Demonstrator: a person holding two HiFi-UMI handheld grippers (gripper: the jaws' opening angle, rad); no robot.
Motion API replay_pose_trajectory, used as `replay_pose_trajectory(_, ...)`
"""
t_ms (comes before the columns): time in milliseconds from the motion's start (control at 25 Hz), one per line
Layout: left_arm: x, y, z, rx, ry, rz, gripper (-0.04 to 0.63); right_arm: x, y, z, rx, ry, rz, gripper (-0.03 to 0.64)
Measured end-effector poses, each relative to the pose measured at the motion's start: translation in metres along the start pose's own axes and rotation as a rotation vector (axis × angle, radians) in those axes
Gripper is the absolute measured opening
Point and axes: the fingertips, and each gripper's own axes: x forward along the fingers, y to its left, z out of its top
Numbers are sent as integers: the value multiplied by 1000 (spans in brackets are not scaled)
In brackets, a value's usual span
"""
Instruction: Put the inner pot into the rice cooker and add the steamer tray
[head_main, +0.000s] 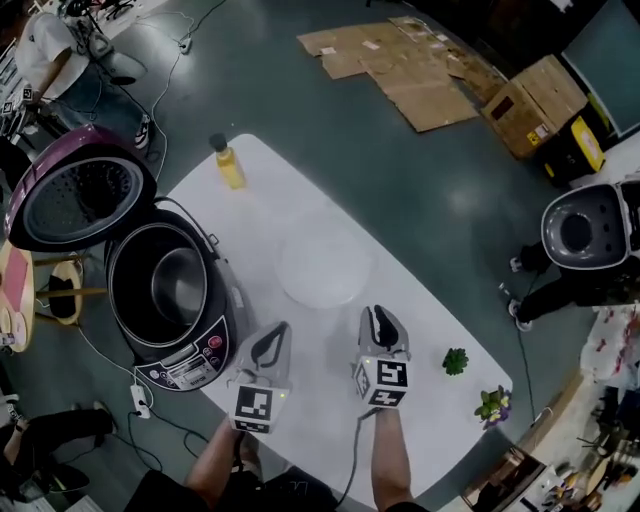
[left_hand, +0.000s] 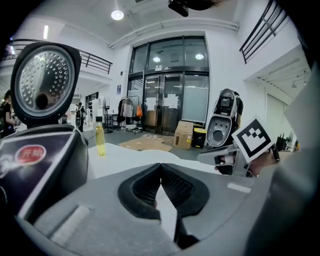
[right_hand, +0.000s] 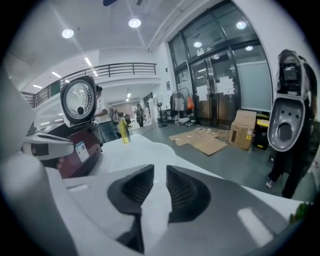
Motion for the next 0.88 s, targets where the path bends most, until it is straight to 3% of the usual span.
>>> replay_pose_trajectory(80,5,-1,-3,-4,6,1,11,18,-2,-6,47,39,24,166)
replay_pose_trajectory(200,10,-2,-8,-9,17,2,11,43,-5,-13,107,98,48,222)
replay_pose_trajectory(480,15,-4,-20,-13,48,15,11,87,-11,-24,89,170,45,222)
replay_pose_trajectory(880,6,-4,-28,-10,71,36,11,110,-13,-37,171,283,86,218)
